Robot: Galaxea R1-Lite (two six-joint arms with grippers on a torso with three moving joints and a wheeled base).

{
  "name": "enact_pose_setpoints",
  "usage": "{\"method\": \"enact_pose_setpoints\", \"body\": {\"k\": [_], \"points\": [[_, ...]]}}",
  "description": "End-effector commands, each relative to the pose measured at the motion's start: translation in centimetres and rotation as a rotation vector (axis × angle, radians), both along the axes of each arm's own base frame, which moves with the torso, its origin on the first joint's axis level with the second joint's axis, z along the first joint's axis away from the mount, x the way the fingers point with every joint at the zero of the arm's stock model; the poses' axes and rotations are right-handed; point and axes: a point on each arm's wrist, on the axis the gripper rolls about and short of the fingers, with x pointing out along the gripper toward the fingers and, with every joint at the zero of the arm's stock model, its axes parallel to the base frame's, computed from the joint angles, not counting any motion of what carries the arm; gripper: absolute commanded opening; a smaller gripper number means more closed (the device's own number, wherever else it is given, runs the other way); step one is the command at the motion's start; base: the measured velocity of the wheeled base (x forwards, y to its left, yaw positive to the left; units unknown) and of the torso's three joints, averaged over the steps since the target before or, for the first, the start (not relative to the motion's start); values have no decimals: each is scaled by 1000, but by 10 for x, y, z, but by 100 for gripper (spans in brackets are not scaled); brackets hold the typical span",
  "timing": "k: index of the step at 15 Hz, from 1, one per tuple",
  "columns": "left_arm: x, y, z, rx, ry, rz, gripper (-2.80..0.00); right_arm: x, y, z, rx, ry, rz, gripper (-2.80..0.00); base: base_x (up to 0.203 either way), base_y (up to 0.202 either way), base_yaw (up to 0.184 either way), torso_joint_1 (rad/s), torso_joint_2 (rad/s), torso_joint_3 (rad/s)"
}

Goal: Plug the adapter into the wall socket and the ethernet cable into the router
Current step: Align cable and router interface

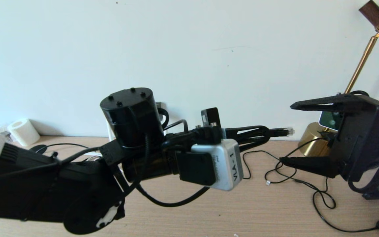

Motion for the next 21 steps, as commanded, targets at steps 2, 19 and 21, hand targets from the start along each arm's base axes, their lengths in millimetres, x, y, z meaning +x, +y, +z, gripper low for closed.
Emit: {"method": "enact_pose_setpoints", "body": {"k": [2,19,21], "points": [[2,3,2,-5,-12,8,-280,-1,0,1,4,5,6,0,0,0,0,0,0,0],[5,6,2,-5,-15,22,-280,0,2,-3,-8,-20,19,0,0,0,0,0,0,0],[5,6,2,-4,-22,23,-280,1,2,-2,-3,-4,17,0,0,0,0,0,0,0]]}}
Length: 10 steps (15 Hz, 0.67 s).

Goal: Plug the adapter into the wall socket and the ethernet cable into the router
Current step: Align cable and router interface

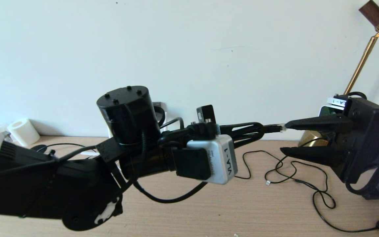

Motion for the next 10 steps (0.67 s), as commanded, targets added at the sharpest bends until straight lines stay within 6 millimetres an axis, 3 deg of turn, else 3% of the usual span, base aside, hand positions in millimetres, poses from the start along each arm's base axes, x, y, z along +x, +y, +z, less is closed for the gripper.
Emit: {"method": "enact_pose_setpoints", "body": {"k": [1,10], "points": [[0,1,1,-2,-22,2,-280,1,0,1,6,10,4,0,0,0,0,0,0,0],[-8,8,-1,11,-19,17,-280,9,1,1,9,20,-7,0,0,0,0,0,0,0]]}}
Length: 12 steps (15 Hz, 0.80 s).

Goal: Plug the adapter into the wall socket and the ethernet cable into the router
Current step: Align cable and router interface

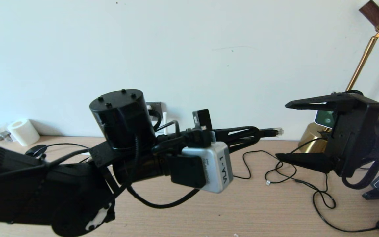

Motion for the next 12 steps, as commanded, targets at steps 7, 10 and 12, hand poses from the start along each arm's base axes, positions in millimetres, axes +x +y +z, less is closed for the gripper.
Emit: {"method": "enact_pose_setpoints", "body": {"k": [7,10,12], "points": [[1,-1,0,-2,-8,1,-280,1,1,-1,3,16,8,-280,0,0,0,0,0,0],[3,-4,-2,1,-6,1,-280,1,1,-2,2,22,8,-280,0,0,0,0,0,0],[5,-6,-4,3,-4,1,-280,-1,1,-2,2,21,9,-280,0,0,0,0,0,0]]}}
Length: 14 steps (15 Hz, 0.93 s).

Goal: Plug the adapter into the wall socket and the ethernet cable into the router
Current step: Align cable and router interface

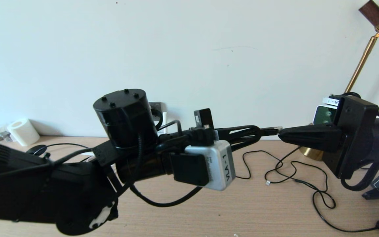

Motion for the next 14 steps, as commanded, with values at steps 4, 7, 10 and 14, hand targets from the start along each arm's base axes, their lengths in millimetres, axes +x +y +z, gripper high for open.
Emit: {"method": "enact_pose_setpoints", "body": {"k": [4,7,10,14], "points": [[2,-2,-2,3,-5,-2,-280,-1,1,-1,2,8,9,-280,0,0,0,0,0,0],[1,-1,-2,2,-6,-2,-280,-3,0,-1,-4,-29,9,0,0,0,0,0,0,0],[0,-1,-1,0,-7,-4,-280,0,0,-2,-3,-6,5,0,0,0,0,0,0,0],[-2,-2,0,-1,-8,-10,-280,3,1,-2,-3,-3,5,0,0,0,0,0,0,0]]}}
